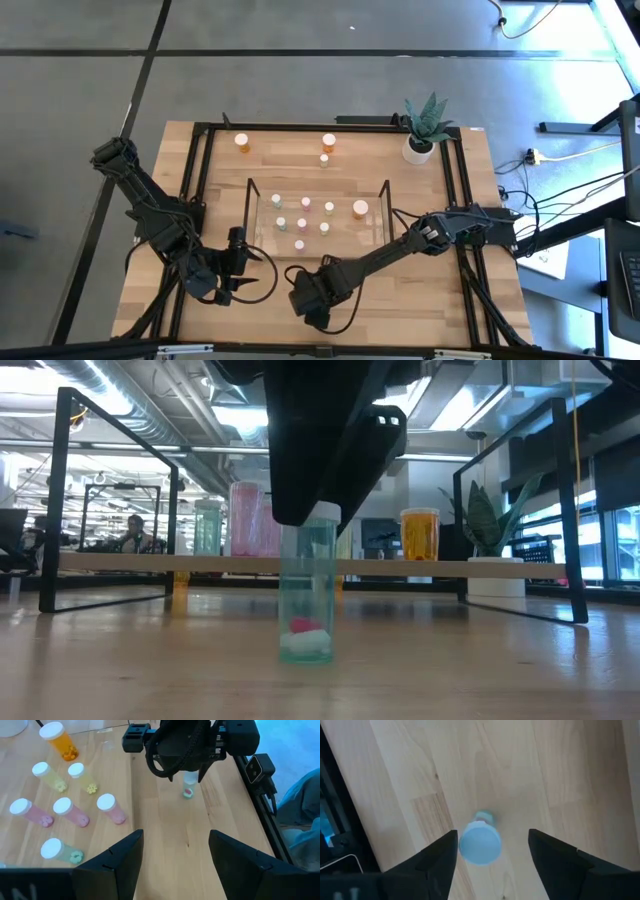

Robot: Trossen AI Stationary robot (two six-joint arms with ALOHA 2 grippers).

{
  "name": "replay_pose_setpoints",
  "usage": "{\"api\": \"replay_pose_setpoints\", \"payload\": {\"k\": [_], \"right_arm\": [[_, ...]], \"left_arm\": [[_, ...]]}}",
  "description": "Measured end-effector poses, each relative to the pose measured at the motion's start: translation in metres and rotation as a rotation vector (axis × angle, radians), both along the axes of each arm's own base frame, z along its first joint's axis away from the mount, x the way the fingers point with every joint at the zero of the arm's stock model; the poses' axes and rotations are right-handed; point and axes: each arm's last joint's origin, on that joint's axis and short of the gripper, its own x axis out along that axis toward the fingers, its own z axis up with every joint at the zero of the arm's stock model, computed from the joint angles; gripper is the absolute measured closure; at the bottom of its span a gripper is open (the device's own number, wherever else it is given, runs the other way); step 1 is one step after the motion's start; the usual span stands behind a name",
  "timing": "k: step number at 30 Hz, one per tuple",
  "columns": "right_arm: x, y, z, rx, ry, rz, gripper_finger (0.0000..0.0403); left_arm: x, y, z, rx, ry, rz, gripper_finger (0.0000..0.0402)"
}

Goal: Pick and place medicine bottles onto shelf by color
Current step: Put the blue pill bottle on the shelf aligned with the other blue pill bottles

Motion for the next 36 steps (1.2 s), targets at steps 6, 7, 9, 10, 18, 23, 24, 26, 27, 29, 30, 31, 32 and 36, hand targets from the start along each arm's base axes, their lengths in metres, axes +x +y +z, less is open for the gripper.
{"api": "replay_pose_setpoints", "payload": {"k": [6, 7, 9, 10, 18, 23, 24, 26, 27, 29, 30, 31, 32, 36], "right_arm": [[0.0, -0.001, 0.006, 0.012, 0.008, 0.005, 0.0154], [0.0, 0.0, 0.011, 0.018, -0.004, 0.005, 0.0154], [0.0, 0.0, 0.018, 0.025, -0.022, 0.005, 0.0154], [0.0, -0.001, 0.021, 0.031, -0.035, 0.005, 0.0154], [-0.008, -0.006, 0.04, -0.023, -0.053, -0.043, 0.0154], [-0.016, -0.004, 0.057, -0.041, -0.096, -0.061, 0.0154], [-0.019, -0.002, 0.062, -0.042, -0.11, -0.059, 0.0154], [-0.024, 0.001, 0.072, -0.055, -0.142, -0.065, 0.0154], [-0.028, 0.003, 0.078, -0.062, -0.16, -0.071, 0.0154], [-0.036, 0.007, 0.09, -0.076, -0.194, -0.068, 0.0154], [-0.04, 0.009, 0.096, -0.079, -0.211, -0.063, 0.0154], [-0.044, 0.011, 0.101, -0.083, -0.228, -0.058, 0.0154], [-0.048, 0.014, 0.106, -0.089, -0.245, -0.053, 0.0154], [-0.065, 0.026, 0.124, -0.107, -0.309, -0.029, 0.0154]], "left_arm": [[0.0, 0.0, 0.0, 0.0, 0.0, 0.0, 0.0182], [0.0, 0.0, 0.0, 0.0, 0.0, 0.0, 0.0182], [0.0, 0.0, 0.0, 0.0, 0.0, 0.0, 0.0182], [0.0, 0.0, 0.0, 0.0, 0.0, 0.0, 0.0182], [0.0, 0.0, 0.0, -0.001, -0.001, 0.001, 0.0182], [0.007, -0.009, -0.004, -0.024, -0.023, -0.006, 0.0182], [0.009, -0.012, -0.006, -0.026, -0.028, -0.011, 0.0182], [0.014, -0.018, -0.01, -0.023, -0.038, -0.023, 0.0182], [0.017, -0.022, -0.013, -0.027, -0.043, -0.029, 0.0182], [0.024, -0.029, -0.019, -0.026, -0.055, -0.041, 0.0182], [0.028, -0.033, -0.021, -0.034, -0.066, -0.044, 0.0182], [0.032, -0.037, -0.025, -0.036, -0.075, -0.047, 0.0182], [0.036, -0.04, -0.028, -0.037, -0.086, -0.052, 0.0182], [0.056, -0.054, -0.044, -0.045, -0.141, -0.065, 0.0182]]}}
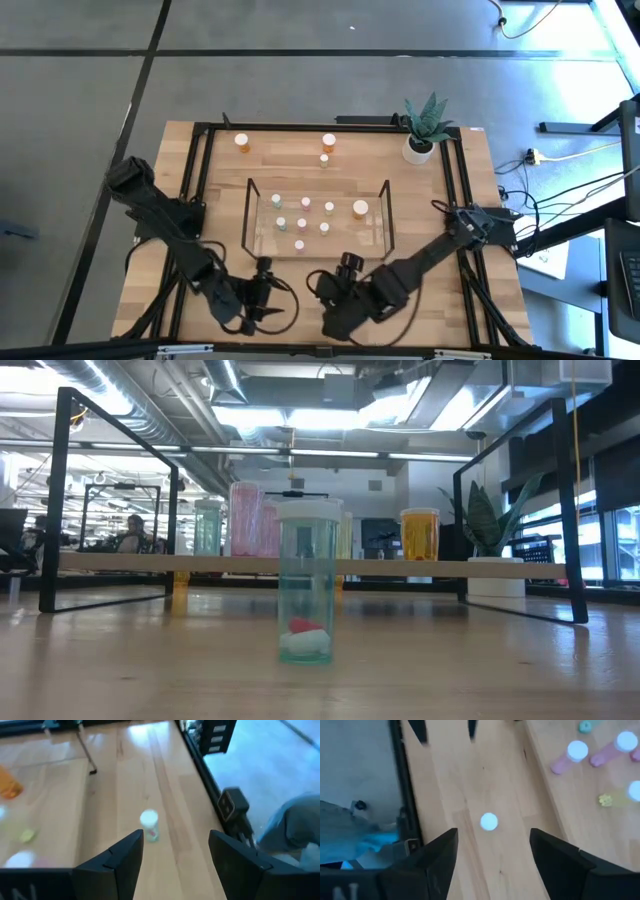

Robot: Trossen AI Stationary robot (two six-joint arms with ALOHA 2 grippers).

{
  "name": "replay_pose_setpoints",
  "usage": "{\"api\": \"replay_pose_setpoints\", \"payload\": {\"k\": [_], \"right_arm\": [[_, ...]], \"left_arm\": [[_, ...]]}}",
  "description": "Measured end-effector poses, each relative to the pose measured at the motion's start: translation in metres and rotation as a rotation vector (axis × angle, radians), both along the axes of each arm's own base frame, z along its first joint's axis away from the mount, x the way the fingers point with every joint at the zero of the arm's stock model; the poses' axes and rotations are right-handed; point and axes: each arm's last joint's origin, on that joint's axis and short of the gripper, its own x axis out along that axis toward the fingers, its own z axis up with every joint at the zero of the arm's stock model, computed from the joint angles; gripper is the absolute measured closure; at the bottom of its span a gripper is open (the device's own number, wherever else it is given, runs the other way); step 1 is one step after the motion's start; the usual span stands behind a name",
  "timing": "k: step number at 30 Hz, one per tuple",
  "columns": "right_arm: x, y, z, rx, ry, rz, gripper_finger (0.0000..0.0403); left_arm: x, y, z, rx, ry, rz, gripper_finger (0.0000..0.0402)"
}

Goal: Pick and place medicine bottles onto shelf by color
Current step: Put the blue pill bottle on the shelf aligned with the other blue pill bottles

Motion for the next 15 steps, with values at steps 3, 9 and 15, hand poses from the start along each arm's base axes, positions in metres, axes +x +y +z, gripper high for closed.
{"api": "replay_pose_setpoints", "payload": {"k": [3, 9, 15], "right_arm": [[-0.01, 0.006, 0.011, -0.013, -0.04, 0.012, 0.0154], [-0.019, 0.017, 0.014, -0.059, -0.087, 0.017, 0.0154], [-0.022, 0.02, 0.015, -0.045, -0.093, 0.002, 0.0154]], "left_arm": [[0.016, -0.007, -0.014, -0.011, -0.034, 0.007, 0.0182], [0.043, -0.01, -0.043, -0.038, -0.067, 0.055, 0.0182], [0.058, -0.008, -0.069, -0.02, -0.048, 0.086, 0.0182]]}}
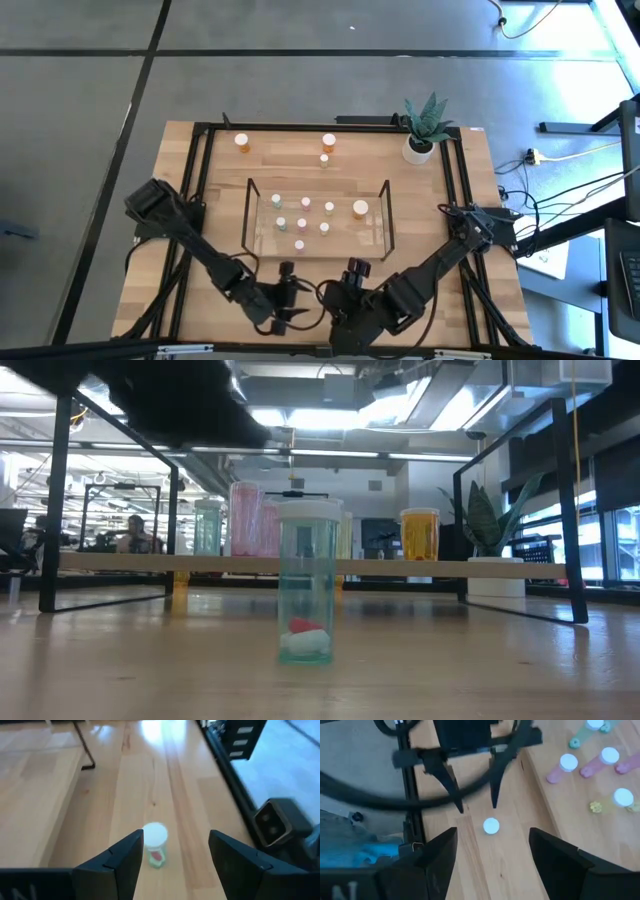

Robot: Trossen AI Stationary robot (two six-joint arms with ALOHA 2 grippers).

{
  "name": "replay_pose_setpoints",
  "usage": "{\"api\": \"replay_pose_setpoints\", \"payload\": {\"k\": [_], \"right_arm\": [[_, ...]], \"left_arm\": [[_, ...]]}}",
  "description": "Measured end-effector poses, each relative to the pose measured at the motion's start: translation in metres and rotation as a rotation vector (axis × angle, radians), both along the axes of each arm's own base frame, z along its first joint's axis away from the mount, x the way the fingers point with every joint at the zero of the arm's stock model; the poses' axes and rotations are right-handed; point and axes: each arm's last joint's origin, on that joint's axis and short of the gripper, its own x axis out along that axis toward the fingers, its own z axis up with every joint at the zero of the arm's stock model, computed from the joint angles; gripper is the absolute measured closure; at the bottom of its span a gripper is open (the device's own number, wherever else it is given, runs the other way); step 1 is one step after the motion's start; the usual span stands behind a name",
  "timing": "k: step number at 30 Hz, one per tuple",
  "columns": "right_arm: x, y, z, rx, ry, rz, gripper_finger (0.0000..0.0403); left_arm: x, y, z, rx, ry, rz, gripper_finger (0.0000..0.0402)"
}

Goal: Pick and place medicine bottles onto shelf by color
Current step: Put the blue pill bottle on the shelf aligned with the other blue pill bottles

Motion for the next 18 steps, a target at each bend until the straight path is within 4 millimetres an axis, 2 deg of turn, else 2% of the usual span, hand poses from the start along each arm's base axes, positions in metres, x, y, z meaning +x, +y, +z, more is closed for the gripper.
{"api": "replay_pose_setpoints", "payload": {"k": [5, 18], "right_arm": [[0.0, 0.0, 0.0, 0.0, -0.001, -0.001, 0.0154], [0.0, 0.0, 0.0, 0.0, 0.0, -0.002, 0.0154]], "left_arm": [[0.005, 0.002, -0.016, 0.028, 0.031, 0.011, 0.0182], [0.018, 0.009, -0.034, 0.03, 0.033, 0.051, 0.0182]]}}
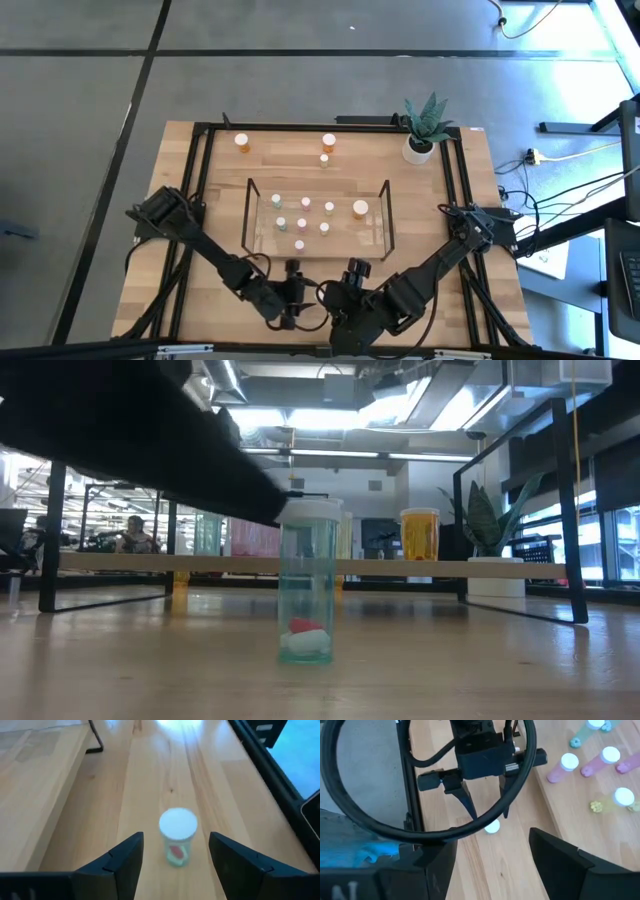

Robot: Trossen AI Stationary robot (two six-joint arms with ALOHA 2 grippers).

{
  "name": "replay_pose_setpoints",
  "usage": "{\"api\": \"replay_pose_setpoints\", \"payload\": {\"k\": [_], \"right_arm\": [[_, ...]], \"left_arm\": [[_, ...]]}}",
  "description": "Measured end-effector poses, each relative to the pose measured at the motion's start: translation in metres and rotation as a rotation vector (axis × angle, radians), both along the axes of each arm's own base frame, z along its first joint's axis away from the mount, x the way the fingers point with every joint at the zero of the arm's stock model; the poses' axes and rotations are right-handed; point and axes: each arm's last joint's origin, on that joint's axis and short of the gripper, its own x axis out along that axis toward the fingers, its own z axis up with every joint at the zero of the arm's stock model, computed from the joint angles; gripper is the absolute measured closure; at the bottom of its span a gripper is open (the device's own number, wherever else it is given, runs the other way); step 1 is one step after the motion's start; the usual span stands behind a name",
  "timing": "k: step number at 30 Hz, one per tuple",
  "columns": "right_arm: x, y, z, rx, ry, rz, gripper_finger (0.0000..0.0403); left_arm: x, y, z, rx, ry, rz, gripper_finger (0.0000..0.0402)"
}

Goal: Pick and place medicine bottles onto shelf by color
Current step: Put the blue pill bottle on the shelf aligned with the other blue pill bottles

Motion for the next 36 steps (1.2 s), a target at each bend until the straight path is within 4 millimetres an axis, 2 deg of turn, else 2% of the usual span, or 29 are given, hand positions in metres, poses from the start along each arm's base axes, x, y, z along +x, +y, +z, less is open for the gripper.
{"api": "replay_pose_setpoints", "payload": {"k": [11, 20, 36], "right_arm": [[0.0, 0.0, 0.0, 0.0, -0.003, -0.001, 0.0154], [0.001, -0.001, 0.0, -0.026, -0.02, -0.015, 0.0154], [0.001, -0.001, 0.001, -0.038, -0.03, -0.02, 0.0154]], "left_arm": [[0.006, 0.0, 0.001, -0.048, -0.047, 0.005, 0.0182], [0.008, -0.002, -0.014, -0.059, -0.034, 0.008, 0.0182], [0.01, -0.004, -0.01, -0.059, -0.073, -0.006, 0.0182]]}}
